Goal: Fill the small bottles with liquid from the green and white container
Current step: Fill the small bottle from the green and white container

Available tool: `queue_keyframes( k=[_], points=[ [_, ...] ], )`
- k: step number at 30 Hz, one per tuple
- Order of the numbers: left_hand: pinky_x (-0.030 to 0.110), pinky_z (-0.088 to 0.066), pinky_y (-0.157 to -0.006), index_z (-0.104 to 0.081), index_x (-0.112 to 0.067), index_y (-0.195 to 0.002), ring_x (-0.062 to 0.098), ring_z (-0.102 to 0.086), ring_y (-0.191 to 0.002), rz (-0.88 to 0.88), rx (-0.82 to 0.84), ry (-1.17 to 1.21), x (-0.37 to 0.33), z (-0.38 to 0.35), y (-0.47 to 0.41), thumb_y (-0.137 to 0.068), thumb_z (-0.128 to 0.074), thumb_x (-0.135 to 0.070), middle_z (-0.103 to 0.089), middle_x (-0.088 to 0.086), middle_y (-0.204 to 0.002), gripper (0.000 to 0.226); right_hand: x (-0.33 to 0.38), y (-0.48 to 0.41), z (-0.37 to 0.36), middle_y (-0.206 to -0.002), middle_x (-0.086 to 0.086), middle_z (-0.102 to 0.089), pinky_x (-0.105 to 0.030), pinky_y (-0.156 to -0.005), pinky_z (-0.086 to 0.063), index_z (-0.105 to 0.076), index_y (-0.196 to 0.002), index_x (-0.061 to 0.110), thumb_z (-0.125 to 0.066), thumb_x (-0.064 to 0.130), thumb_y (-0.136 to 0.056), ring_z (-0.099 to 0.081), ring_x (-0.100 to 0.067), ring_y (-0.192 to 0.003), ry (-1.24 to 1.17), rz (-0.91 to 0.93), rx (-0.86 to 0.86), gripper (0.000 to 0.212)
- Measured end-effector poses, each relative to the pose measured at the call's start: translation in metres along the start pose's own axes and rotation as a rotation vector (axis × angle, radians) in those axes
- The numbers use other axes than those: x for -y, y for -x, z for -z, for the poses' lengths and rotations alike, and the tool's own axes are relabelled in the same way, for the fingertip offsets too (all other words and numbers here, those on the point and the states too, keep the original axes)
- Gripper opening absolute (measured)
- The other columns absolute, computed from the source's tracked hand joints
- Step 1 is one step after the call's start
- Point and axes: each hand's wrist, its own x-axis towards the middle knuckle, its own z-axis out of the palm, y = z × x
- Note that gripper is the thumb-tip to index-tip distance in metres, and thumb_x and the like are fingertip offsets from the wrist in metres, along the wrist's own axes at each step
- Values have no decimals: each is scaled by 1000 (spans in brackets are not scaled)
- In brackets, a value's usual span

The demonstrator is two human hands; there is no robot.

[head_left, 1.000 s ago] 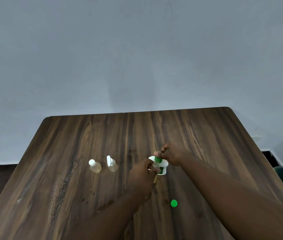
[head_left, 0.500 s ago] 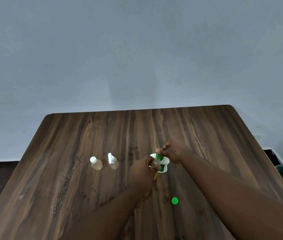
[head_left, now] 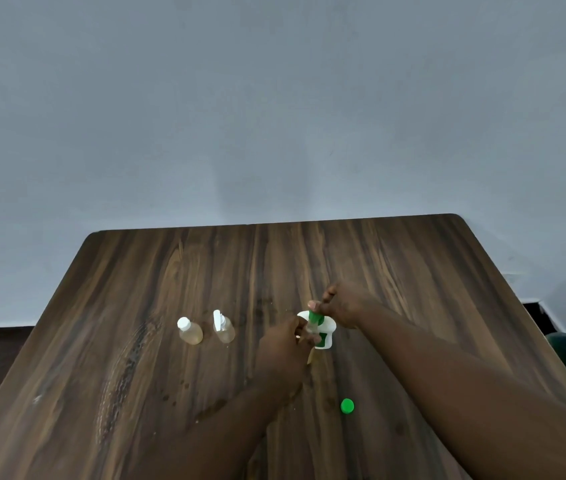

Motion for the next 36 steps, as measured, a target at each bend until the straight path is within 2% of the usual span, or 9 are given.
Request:
queue_keyframes(
  k=[3, 7, 12, 16, 18, 23, 27, 32, 36],
  points=[
    [26, -51, -67, -68, -33, -91, -3, -63, -78, 15, 1, 12, -1, 2, -4, -84, -66, -39, -69, -18, -84, 9, 2, 0, 2, -68, -2, -61, -27, -57, -40, -72, -82, 10, -71, 55, -81, -51, -13, -61, 13, 17, -6, 45],
    [23, -47, -64, -64, -35, -85, -5, -61, -75, 9, 20, -9, 0, 1, -1, -87, -67, -41, -66, -20, -78, 6, -5, 1, -3, -57, 0, -53, -26, -56, -38, -58, -60, 17, -73, 55, -80, -46, -13, -54, -18, 2, -9, 45],
    [25, -53, -70, -68, -34, -95, -6, -63, -79, 1, 8, 13, -2, 2, -3, -86, -67, -36, -69, -21, -85, 9, 1, 2, 3, -66, -1, -60, -27, -57, -40, -71, -80, 11, -71, 56, -81, -51, -13, -59, 15, 21, -14, 45],
    [24, -47, -64, -64, -36, -87, -4, -62, -76, 12, 32, 3, -1, 2, -1, -88, -67, -40, -68, -18, -81, 5, -7, 1, -3, -59, -1, -55, -28, -58, -39, -66, -69, 12, -72, 58, -79, -48, -14, -56, -14, 6, -17, 48],
    [22, -43, -62, -64, -35, -86, -4, -62, -75, 10, 28, 7, -2, 1, 1, -89, -66, -41, -68, -18, -80, 6, -6, 2, -2, -63, -1, -61, -27, -58, -41, -71, -76, 11, -72, 59, -78, -52, -13, -57, -1, -2, -19, 48],
    [23, -49, -65, -67, -35, -91, -4, -64, -78, 20, 5, 39, -2, 3, -3, -85, -66, -38, -70, -20, -84, 6, 1, 2, 4, -79, -4, -72, -27, -59, -44, -73, -83, 15, -70, 59, -80, -58, -11, -66, 42, 20, -20, 45],
    [30, -51, -67, -65, -34, -89, 1, -63, -77, 35, 16, 1, -1, 1, -1, -88, -65, -42, -70, -15, -84, 8, -5, 4, -1, -57, -2, -54, -26, -54, -35, -60, -62, 14, -72, 57, -80, -46, -13, -53, -4, 0, -17, 48],
    [17, -41, -61, -67, -34, -91, -6, -61, -75, 19, 1, 12, -6, 2, -2, -86, -66, -36, -67, -19, -80, 5, 1, 4, 7, -67, 1, -63, -26, -58, -41, -72, -82, 14, -70, 62, -78, -54, -11, -60, 51, 12, -34, 48],
    [20, -40, -58, -66, -32, -89, 1, -61, -74, 39, 11, -20, -3, 2, -2, -88, -65, -41, -68, -15, -82, 9, -5, 3, -1, -61, -1, -59, -27, -57, -40, -68, -71, 12, -70, 62, -78, -52, -14, -56, 20, 1, -17, 50]
  ],
)
